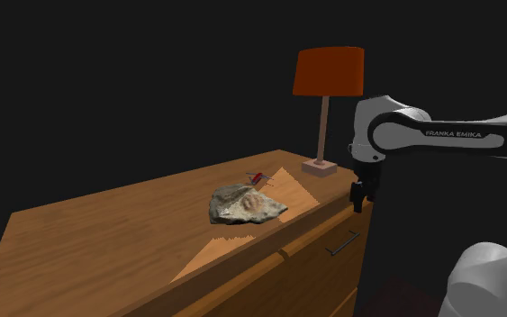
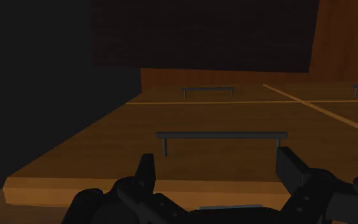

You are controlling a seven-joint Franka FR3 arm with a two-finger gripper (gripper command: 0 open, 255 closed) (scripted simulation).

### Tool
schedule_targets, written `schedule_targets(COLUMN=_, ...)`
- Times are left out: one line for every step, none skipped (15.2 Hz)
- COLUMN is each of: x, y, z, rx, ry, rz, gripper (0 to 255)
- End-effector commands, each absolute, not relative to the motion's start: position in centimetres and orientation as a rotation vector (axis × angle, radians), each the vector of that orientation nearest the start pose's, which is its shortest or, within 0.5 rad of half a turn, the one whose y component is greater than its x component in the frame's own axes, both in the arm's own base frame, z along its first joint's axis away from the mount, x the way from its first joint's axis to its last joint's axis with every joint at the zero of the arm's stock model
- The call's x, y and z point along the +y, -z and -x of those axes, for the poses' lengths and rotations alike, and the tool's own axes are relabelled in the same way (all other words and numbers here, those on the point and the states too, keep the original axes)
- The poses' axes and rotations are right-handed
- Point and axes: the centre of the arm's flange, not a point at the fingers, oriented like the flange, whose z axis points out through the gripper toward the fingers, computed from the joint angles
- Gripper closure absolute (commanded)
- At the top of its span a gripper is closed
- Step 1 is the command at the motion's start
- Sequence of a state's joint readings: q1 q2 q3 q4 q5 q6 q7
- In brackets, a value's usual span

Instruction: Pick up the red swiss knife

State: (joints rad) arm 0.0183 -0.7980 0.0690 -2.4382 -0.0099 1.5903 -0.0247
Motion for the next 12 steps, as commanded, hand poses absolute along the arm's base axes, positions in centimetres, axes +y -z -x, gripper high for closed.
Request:
schedule_targets(x=3.0, y=-55.7, z=-30.2, rx=-0.145, ry=-0.08, rz=3.198, gripper=0)
schedule_targets(x=3.3, y=-55.8, z=-31.4, rx=-0.156, ry=-0.076, rz=3.196, gripper=0)
schedule_targets(x=3.6, y=-55.9, z=-32.6, rx=-0.168, ry=-0.073, rz=3.194, gripper=0)
schedule_targets(x=3.9, y=-56.1, z=-33.9, rx=-0.18, ry=-0.069, rz=3.192, gripper=0)
schedule_targets(x=4.3, y=-56.2, z=-35.1, rx=-0.191, ry=-0.066, rz=3.19, gripper=0)
schedule_targets(x=4.6, y=-56.4, z=-36.3, rx=-0.203, ry=-0.062, rz=3.187, gripper=0)
schedule_targets(x=4.9, y=-56.6, z=-37.5, rx=-0.215, ry=-0.059, rz=3.185, gripper=0)
schedule_targets(x=5.3, y=-56.7, z=-38.8, rx=-0.226, ry=-0.055, rz=3.183, gripper=0)
schedule_targets(x=5.6, y=-56.9, z=-40.0, rx=-0.238, ry=-0.052, rz=3.181, gripper=0)
schedule_targets(x=6.0, y=-57.0, z=-41.2, rx=-0.25, ry=-0.048, rz=3.178, gripper=0)
schedule_targets(x=6.4, y=-57.2, z=-42.4, rx=-0.261, ry=-0.045, rz=3.176, gripper=0)
schedule_targets(x=6.8, y=-57.4, z=-43.6, rx=-0.273, ry=-0.041, rz=3.173, gripper=0)
